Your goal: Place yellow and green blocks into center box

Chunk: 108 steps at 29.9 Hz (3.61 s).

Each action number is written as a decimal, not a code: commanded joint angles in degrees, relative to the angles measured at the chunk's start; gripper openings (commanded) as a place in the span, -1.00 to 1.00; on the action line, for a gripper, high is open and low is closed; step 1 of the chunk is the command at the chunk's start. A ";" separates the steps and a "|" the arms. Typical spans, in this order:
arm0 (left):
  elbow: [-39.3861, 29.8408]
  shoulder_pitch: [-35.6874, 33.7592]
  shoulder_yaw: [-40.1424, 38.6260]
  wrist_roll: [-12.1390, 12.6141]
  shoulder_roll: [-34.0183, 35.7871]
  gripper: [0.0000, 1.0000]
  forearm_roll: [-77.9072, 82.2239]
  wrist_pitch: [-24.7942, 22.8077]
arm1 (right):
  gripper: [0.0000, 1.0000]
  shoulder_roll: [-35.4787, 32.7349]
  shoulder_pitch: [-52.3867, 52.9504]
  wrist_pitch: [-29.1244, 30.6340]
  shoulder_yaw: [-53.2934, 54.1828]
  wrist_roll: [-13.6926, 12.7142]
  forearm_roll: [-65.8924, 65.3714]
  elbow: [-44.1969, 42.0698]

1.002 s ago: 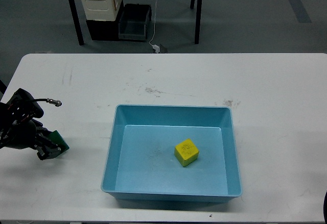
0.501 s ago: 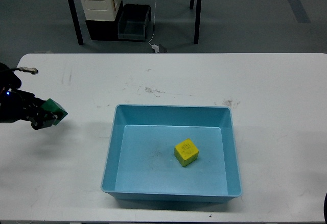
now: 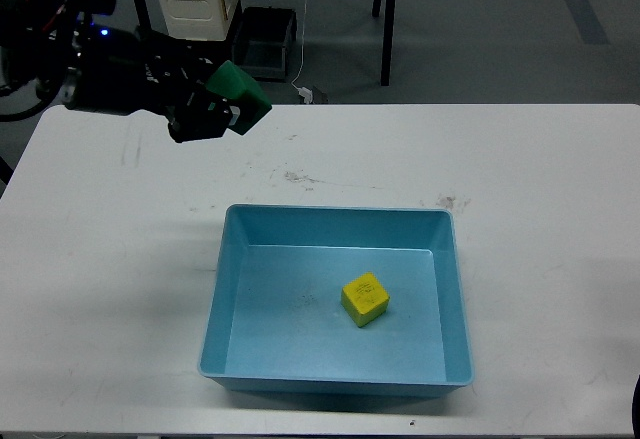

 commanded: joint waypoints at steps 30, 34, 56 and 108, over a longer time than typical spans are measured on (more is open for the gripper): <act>7.20 -0.50 23.41 0.01 -30.32 0.10 12.95 -0.36 | 0.96 0.16 0.88 0.01 -0.42 0.00 1.75 -0.63; 7.20 0.46 23.58 0.01 -30.24 0.41 12.95 -0.36 | 0.96 0.16 0.97 -0.08 -0.25 0.00 1.75 -0.63; 6.76 4.41 9.19 0.01 -19.44 0.90 -16.07 -0.36 | 1.00 -0.11 0.80 0.18 -1.30 -0.08 1.75 -0.11; -1.24 73.42 -32.76 0.01 -17.32 1.00 -149.91 0.48 | 1.00 4.11 -1.84 15.48 -1.92 -23.64 79.27 1.48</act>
